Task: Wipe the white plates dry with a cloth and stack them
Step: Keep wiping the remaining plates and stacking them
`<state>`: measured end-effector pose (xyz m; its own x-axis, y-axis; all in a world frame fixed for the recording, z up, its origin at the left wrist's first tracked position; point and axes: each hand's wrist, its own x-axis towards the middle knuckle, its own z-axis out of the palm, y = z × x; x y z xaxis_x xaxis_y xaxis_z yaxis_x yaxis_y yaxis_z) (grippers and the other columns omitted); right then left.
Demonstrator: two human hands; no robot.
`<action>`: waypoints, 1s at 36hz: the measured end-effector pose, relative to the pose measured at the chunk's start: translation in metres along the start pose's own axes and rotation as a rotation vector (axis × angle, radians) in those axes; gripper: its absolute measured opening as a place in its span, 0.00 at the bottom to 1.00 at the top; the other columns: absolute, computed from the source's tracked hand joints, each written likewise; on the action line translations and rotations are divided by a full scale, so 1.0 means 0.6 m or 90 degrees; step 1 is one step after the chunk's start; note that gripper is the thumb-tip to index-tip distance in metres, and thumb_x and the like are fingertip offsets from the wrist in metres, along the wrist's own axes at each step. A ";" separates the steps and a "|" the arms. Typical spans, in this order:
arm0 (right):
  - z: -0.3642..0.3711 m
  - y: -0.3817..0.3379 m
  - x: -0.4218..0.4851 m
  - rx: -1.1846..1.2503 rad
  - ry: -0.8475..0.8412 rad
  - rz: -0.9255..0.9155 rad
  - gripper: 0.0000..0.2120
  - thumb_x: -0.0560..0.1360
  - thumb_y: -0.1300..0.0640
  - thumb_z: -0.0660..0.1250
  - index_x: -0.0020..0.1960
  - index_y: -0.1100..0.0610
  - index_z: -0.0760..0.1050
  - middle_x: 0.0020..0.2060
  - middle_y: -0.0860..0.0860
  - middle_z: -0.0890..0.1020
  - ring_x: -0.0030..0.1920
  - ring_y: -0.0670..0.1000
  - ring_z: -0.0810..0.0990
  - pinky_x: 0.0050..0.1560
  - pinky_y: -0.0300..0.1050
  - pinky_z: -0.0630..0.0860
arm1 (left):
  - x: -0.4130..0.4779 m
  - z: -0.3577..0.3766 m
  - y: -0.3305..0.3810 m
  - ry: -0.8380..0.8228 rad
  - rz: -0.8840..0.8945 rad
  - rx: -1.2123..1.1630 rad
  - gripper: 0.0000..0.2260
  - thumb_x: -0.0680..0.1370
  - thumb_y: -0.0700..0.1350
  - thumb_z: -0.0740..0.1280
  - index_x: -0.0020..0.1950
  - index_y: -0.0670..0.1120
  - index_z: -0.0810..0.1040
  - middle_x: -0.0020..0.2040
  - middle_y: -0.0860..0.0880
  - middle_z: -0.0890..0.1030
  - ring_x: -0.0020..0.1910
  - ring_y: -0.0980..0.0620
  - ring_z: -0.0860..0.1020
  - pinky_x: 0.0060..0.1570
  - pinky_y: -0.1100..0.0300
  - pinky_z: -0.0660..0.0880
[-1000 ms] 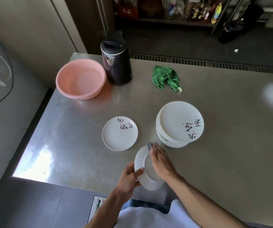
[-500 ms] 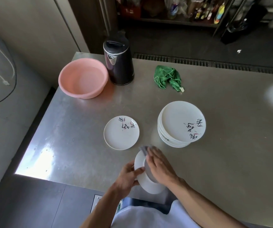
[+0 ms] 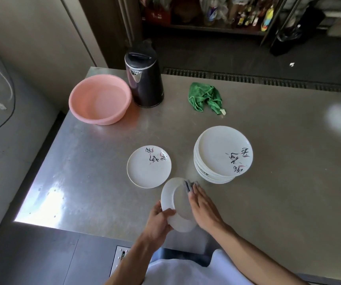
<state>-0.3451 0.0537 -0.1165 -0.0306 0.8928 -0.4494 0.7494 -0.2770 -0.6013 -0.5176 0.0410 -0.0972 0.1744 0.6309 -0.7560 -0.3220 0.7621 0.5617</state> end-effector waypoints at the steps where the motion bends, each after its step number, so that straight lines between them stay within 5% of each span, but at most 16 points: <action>1: -0.001 -0.005 -0.004 0.008 -0.002 -0.016 0.25 0.86 0.50 0.44 0.81 0.57 0.48 0.81 0.51 0.50 0.80 0.46 0.45 0.78 0.39 0.40 | 0.001 0.001 0.003 0.000 0.004 0.008 0.23 0.70 0.38 0.72 0.66 0.43 0.77 0.59 0.35 0.82 0.54 0.38 0.81 0.51 0.41 0.81; 6: -0.008 -0.054 -0.022 0.032 0.027 -0.235 0.22 0.86 0.56 0.50 0.79 0.56 0.55 0.79 0.49 0.52 0.81 0.49 0.48 0.79 0.44 0.42 | -0.004 0.001 0.012 -0.051 0.025 0.058 0.18 0.76 0.42 0.74 0.65 0.45 0.78 0.59 0.38 0.83 0.56 0.40 0.84 0.49 0.46 0.82; 10: 0.007 -0.062 -0.020 -0.068 -0.030 -0.339 0.25 0.85 0.48 0.49 0.79 0.58 0.60 0.79 0.48 0.57 0.80 0.46 0.48 0.79 0.45 0.43 | -0.010 0.003 0.004 -0.103 0.031 0.101 0.16 0.75 0.40 0.70 0.63 0.43 0.80 0.59 0.38 0.84 0.58 0.39 0.84 0.50 0.48 0.82; 16: 0.007 -0.032 0.019 -0.127 0.056 -0.110 0.25 0.86 0.49 0.45 0.81 0.55 0.56 0.80 0.52 0.58 0.80 0.50 0.54 0.79 0.47 0.45 | -0.011 -0.006 -0.005 -0.089 -0.015 0.136 0.18 0.70 0.42 0.75 0.60 0.47 0.83 0.57 0.41 0.85 0.55 0.41 0.85 0.47 0.51 0.82; 21: 0.001 -0.040 -0.010 -0.134 -0.005 -0.410 0.24 0.86 0.47 0.47 0.77 0.56 0.64 0.78 0.51 0.64 0.80 0.49 0.54 0.79 0.45 0.45 | -0.008 -0.004 -0.006 -0.072 -0.009 0.141 0.16 0.71 0.41 0.73 0.59 0.44 0.82 0.57 0.40 0.85 0.55 0.42 0.85 0.48 0.50 0.82; 24: 0.000 -0.027 0.000 -0.151 0.053 -0.328 0.25 0.86 0.49 0.48 0.79 0.58 0.60 0.78 0.54 0.63 0.80 0.54 0.56 0.80 0.50 0.48 | -0.008 -0.003 -0.007 -0.067 -0.010 0.126 0.17 0.71 0.41 0.73 0.60 0.45 0.83 0.57 0.40 0.85 0.55 0.41 0.84 0.49 0.50 0.82; 27: -0.007 -0.023 0.016 -0.037 0.062 -0.035 0.26 0.86 0.49 0.45 0.80 0.60 0.53 0.80 0.55 0.58 0.80 0.52 0.52 0.79 0.44 0.43 | -0.007 -0.005 -0.009 -0.036 0.010 0.085 0.19 0.69 0.40 0.73 0.60 0.48 0.84 0.56 0.40 0.85 0.55 0.40 0.84 0.48 0.48 0.82; 29: -0.006 -0.017 0.017 0.033 0.032 0.039 0.27 0.86 0.48 0.45 0.81 0.60 0.50 0.81 0.53 0.52 0.80 0.48 0.47 0.78 0.41 0.41 | -0.003 -0.008 -0.006 -0.011 0.018 0.084 0.20 0.68 0.41 0.72 0.61 0.48 0.83 0.55 0.39 0.85 0.54 0.41 0.84 0.47 0.45 0.82; 33: -0.003 -0.022 -0.003 0.126 0.025 -0.025 0.24 0.86 0.49 0.47 0.81 0.53 0.52 0.79 0.43 0.52 0.80 0.44 0.48 0.78 0.39 0.43 | 0.003 0.000 0.011 -0.004 0.014 0.141 0.20 0.71 0.50 0.74 0.62 0.47 0.80 0.52 0.41 0.86 0.50 0.42 0.85 0.51 0.43 0.82; 36: 0.002 -0.047 -0.015 0.106 0.047 -0.195 0.21 0.86 0.55 0.51 0.79 0.54 0.57 0.77 0.42 0.56 0.79 0.45 0.51 0.78 0.39 0.45 | 0.003 0.002 0.021 -0.013 0.005 0.176 0.16 0.75 0.50 0.74 0.60 0.47 0.80 0.51 0.43 0.87 0.48 0.45 0.85 0.48 0.48 0.81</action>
<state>-0.3670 0.0527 -0.0963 -0.1852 0.9650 -0.1857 0.5943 -0.0405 -0.8033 -0.5203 0.0518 -0.0915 0.1920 0.6379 -0.7458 -0.0578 0.7659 0.6403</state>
